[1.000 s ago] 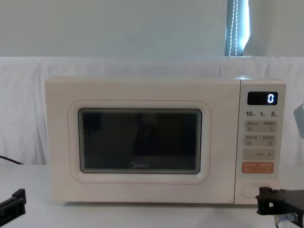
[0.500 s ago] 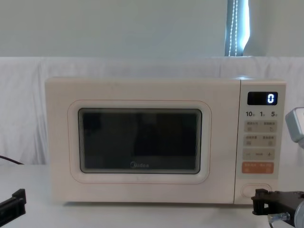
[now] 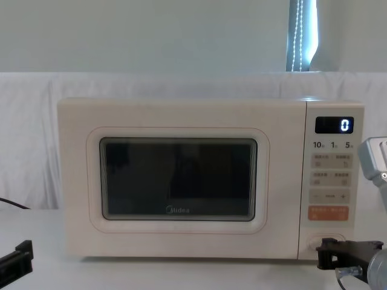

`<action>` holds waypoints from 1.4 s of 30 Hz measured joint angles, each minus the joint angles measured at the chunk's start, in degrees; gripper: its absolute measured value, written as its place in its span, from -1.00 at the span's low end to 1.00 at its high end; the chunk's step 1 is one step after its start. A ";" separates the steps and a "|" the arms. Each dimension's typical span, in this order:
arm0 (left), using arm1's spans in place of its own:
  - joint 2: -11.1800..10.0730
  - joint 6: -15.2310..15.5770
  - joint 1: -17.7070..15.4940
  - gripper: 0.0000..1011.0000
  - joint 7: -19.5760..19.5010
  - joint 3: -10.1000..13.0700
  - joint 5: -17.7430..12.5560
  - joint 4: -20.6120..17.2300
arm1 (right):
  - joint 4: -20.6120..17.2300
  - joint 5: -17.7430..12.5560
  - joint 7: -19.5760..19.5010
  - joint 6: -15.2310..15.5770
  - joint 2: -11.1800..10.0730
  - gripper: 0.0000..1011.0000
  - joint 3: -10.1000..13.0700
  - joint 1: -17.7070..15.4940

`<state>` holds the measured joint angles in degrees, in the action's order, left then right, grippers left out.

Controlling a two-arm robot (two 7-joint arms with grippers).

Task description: Press the button to open the microwave door with one hand; close the microwave door with the other hand.

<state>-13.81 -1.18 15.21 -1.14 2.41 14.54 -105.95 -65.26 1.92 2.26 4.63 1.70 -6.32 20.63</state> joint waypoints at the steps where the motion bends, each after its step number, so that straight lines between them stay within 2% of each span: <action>1: 0.00 0.00 0.00 0.98 0.00 0.00 0.00 0.00 | 0.00 0.00 0.00 0.00 0.00 -1.00 0.00 0.00; 16: 0.00 0.00 0.00 0.98 0.00 0.00 0.00 0.00 | 3.55 -0.33 -1.11 -1.49 0.89 -1.00 1.17 2.23; 42: 0.00 0.00 0.00 0.98 0.00 0.00 0.00 0.00 | 5.72 -0.07 -1.89 -2.02 1.85 -1.00 1.63 3.79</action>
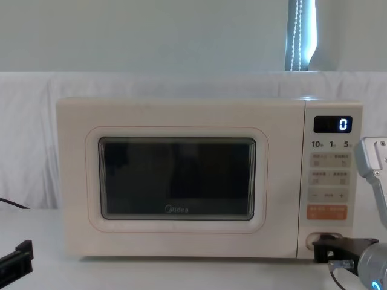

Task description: Press the button to open the microwave door with one hand; close the microwave door with the other hand.

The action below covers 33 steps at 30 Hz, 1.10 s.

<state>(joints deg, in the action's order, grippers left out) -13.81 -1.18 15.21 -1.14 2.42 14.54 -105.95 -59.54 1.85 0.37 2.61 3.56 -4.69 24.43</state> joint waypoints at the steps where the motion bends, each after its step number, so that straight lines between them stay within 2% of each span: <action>1: 0.00 0.00 0.00 0.98 0.00 0.00 0.00 0.00 | 0.14 0.03 0.00 0.00 0.02 -1.00 0.00 0.17; 33: 0.00 0.00 0.00 0.98 0.00 0.00 0.00 0.00 | 4.46 -0.07 -0.14 -2.08 0.49 -1.00 0.47 3.23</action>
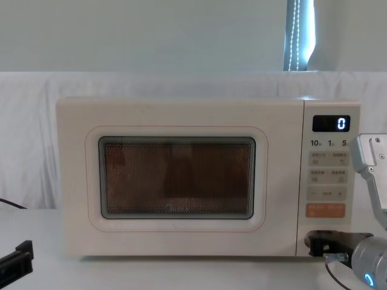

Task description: Press the button to open the microwave door with one hand; close the microwave door with the other hand.

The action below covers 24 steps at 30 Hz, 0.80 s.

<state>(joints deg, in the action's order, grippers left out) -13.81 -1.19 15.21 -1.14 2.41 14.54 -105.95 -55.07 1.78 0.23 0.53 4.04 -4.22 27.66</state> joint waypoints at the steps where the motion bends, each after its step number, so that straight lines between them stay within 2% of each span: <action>1: 0.01 0.00 0.00 0.98 0.00 0.00 0.00 0.00 | 0.17 0.00 0.00 -0.06 0.00 -1.00 0.01 0.11; 18: 0.01 0.00 0.00 0.98 0.00 0.00 0.00 0.00 | 4.58 0.05 -0.04 -1.61 0.27 -1.00 -0.10 2.56; 24: 0.01 0.00 0.00 0.98 0.00 0.00 0.00 0.00 | 4.77 0.10 0.14 -1.68 0.20 -1.00 -0.25 2.67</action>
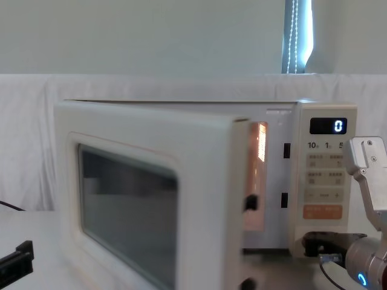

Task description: Press the button to open the microwave door with one hand; close the microwave door with the other hand.

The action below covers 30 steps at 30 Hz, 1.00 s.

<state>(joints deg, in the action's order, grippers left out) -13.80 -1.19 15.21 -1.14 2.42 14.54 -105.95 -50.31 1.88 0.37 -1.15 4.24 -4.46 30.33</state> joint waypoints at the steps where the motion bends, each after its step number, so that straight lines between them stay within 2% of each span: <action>1: 0.00 0.00 0.00 0.98 0.00 0.00 0.00 0.00 | -0.05 0.00 0.11 0.00 -0.03 -1.00 -0.02 0.00; 7: 0.00 0.00 0.00 0.98 0.00 0.00 0.00 0.00 | -2.10 -0.04 0.96 0.84 -0.21 -1.00 -0.41 -1.12; 16: 0.00 0.00 0.00 0.98 0.00 -0.01 0.00 0.00 | -8.26 -0.10 2.24 3.35 -0.56 -1.00 -1.48 -5.06; 30: 0.00 0.00 0.00 0.98 0.00 0.00 0.00 0.00 | -20.54 0.03 3.30 7.86 -2.00 -1.00 -3.09 -12.78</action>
<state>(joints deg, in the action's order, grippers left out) -13.81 -1.19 15.21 -1.14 2.42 14.55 -105.95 -70.84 1.92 3.67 6.71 2.24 -7.56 17.55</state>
